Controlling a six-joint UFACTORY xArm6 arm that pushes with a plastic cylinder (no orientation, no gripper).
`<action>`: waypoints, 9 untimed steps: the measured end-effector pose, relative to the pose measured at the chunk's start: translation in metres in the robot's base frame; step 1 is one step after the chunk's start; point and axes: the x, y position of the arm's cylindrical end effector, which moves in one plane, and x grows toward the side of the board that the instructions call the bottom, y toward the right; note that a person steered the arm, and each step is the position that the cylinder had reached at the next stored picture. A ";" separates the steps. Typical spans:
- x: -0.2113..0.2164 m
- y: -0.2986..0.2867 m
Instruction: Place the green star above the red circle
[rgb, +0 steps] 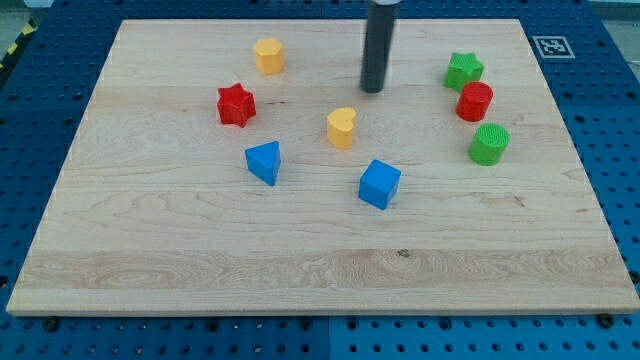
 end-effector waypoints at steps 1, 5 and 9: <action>0.003 -0.062; 0.012 -0.188; 0.067 -0.209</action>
